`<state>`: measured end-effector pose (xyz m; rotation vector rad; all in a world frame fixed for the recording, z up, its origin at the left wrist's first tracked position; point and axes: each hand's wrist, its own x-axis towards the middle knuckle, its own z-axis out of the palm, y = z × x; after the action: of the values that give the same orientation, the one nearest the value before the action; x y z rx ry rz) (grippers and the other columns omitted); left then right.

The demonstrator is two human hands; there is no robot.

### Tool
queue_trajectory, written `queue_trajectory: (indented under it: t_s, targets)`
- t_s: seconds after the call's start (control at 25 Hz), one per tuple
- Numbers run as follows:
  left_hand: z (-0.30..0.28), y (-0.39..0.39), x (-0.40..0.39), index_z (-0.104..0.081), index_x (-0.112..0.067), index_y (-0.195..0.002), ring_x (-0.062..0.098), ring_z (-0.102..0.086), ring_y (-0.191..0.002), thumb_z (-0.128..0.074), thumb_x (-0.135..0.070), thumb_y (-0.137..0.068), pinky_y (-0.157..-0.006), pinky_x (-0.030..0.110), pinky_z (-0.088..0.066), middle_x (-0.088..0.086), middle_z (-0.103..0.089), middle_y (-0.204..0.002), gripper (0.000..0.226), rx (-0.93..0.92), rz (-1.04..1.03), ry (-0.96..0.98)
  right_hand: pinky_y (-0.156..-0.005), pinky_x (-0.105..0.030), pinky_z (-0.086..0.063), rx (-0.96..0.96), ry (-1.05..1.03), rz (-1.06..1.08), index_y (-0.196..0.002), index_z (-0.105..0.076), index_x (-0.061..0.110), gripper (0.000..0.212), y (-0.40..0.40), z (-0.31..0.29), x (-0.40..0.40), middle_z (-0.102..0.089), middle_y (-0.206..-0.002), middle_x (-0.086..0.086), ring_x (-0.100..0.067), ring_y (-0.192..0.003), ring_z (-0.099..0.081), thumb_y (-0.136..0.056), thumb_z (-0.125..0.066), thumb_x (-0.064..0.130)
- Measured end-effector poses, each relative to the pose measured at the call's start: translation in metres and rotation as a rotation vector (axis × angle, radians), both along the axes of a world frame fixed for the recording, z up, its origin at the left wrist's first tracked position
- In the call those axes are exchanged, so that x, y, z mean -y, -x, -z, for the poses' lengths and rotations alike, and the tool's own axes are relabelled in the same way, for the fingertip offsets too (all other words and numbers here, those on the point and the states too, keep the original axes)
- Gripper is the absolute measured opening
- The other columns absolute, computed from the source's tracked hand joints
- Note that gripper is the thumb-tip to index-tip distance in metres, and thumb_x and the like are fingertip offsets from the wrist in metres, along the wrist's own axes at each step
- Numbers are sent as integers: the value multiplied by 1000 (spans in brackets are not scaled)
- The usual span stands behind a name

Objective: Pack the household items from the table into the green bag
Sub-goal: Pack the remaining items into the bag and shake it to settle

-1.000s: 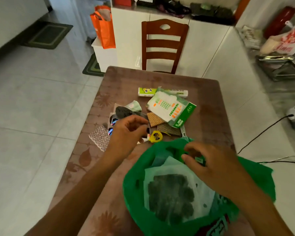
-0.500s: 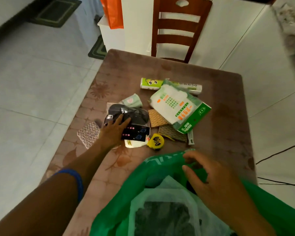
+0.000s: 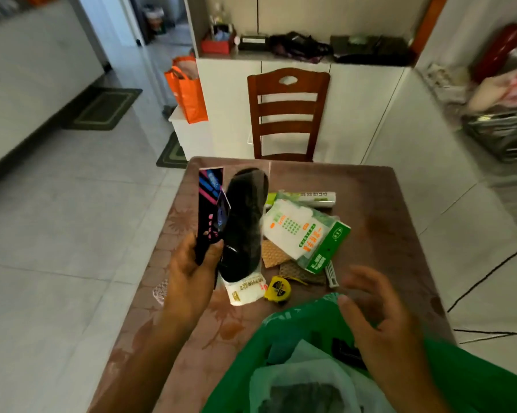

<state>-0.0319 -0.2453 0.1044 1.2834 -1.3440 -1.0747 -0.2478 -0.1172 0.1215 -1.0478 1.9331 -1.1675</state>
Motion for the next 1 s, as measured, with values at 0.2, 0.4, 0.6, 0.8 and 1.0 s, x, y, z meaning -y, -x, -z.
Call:
queue_trajectory:
  t_s: [0.2,0.4,0.6,0.8,1.0]
  targets:
    - [-79,5,-87,-71,-17,-83,14,-71,-72,-77,-15,-63,-56,23,-55,-1,-76,-79,22,-244,109,-236,-69,-18,-55,495,222,-69,-114,-61,25,43,-34,-53,-21,-73,-103,9,-7,-90,-70,-73,-69,16]
    - [-72,14,-157,-70,-19,-79,9,-71,-74,-78,-10,-66,-60,19,-55,-7,-76,-78,18,-266,206,-372,-73,-30,-58,560,226,136,-100,-73,21,25,-29,-40,-62,-77,-99,-2,-21,-93,-72,-75,-68,15]
    - [-46,0,-179,-68,-12,-92,15,-71,-80,-73,-4,-76,-67,23,-56,2,-75,-87,19,-171,288,-363,-80,-31,-58,769,466,423,-112,-65,28,31,11,-37,-84,-71,-116,0,-17,-106,-67,-95,-52,5]
    - [11,25,-179,-54,-12,-97,18,-66,-81,-65,-6,-82,-73,35,-56,12,-68,-97,20,207,483,-529,-104,-42,-44,699,653,266,-137,-51,15,46,44,-47,-87,-63,-129,-5,-28,-127,-54,-94,-47,-2]
    - [38,37,-184,-32,-23,-137,30,-46,-120,-59,-33,-81,-94,41,-43,8,-43,-139,63,1019,443,-118,-97,-32,-50,761,581,92,-123,-60,17,43,39,-45,-94,-71,-114,1,-18,-115,-62,-91,-46,-8]
